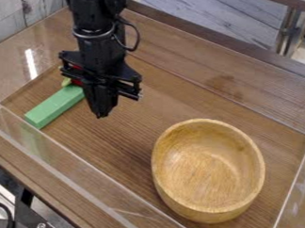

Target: Put the green stick in the brown bowl

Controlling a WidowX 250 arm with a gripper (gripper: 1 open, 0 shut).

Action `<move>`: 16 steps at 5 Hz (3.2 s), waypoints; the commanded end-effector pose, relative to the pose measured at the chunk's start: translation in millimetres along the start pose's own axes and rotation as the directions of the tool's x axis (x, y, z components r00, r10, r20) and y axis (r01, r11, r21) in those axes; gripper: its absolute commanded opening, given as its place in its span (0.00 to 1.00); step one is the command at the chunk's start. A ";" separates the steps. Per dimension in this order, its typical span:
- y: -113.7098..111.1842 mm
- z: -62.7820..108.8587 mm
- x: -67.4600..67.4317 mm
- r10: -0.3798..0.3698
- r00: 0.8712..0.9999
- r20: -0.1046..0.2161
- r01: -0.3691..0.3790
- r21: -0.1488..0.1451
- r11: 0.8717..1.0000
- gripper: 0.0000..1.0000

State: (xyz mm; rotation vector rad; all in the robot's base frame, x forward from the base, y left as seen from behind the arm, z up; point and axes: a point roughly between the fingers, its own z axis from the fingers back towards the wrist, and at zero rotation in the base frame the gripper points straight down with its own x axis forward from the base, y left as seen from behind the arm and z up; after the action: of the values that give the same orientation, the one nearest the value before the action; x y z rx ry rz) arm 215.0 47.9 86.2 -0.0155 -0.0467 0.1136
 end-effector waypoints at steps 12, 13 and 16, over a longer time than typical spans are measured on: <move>116.4 -40.0 28.0 -0.039 0.999 0.030 0.039 0.021 0.999 1.00; 105.7 -44.4 26.5 -0.093 0.995 0.025 0.092 0.016 0.996 1.00; 119.4 -53.3 37.4 0.070 0.997 0.034 -0.070 0.006 0.998 0.00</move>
State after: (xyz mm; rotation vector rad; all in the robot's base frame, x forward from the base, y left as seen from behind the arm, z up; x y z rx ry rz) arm 233.8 161.9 20.6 -0.0328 -0.0371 0.1785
